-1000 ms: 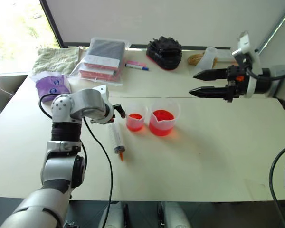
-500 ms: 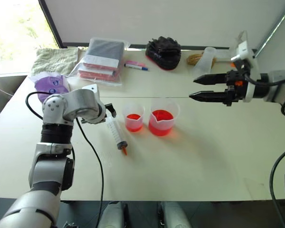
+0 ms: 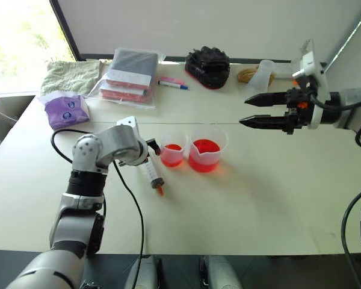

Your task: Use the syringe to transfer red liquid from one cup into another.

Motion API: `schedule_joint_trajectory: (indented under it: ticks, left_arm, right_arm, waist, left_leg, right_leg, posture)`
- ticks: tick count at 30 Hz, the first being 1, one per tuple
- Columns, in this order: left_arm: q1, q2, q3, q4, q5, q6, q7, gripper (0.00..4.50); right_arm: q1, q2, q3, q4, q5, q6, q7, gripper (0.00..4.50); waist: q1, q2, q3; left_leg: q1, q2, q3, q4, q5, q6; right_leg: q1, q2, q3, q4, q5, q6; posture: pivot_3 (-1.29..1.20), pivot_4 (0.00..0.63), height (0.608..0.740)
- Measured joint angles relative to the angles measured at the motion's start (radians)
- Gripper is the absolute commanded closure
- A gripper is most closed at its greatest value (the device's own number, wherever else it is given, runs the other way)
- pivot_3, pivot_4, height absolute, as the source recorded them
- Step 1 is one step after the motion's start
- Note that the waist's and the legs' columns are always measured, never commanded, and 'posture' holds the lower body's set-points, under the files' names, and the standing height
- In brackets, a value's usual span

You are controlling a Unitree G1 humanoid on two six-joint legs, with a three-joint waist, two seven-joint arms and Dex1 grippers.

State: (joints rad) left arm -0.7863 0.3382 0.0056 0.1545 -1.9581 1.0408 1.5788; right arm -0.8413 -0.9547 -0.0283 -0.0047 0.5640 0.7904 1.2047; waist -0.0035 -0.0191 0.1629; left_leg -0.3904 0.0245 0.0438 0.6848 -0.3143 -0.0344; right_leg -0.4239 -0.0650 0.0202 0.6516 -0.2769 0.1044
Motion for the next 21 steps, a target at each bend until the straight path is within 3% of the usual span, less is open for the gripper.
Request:
schedule_joint_trajectory:
  ticks: [17,21]
  left_arm:
    - [0.030,-0.001,-0.031,-0.043,0.000,-0.067,0.000,0.03]
    - [0.039,0.012,-0.032,-0.052,0.000,-0.076,0.000,1.15]
  right_arm:
    - [0.000,0.000,0.000,0.006,-0.010,-0.013,-0.002,1.01]
    - [0.000,0.000,0.000,0.007,-0.011,-0.013,-0.003,1.01]
  waist:
    - [0.015,0.000,0.000]
    - [0.015,0.000,0.000]
  left_leg:
    - [0.000,0.000,0.000,0.000,0.000,0.000]
    - [0.000,0.000,0.000,0.000,0.000,0.000]
  right_leg:
    - [0.001,0.001,0.000,0.000,0.000,0.000]
    - [0.001,0.001,0.000,0.000,0.000,0.000]
  posture:
    - [0.00,0.150,0.740]
    - [0.00,0.150,0.740]
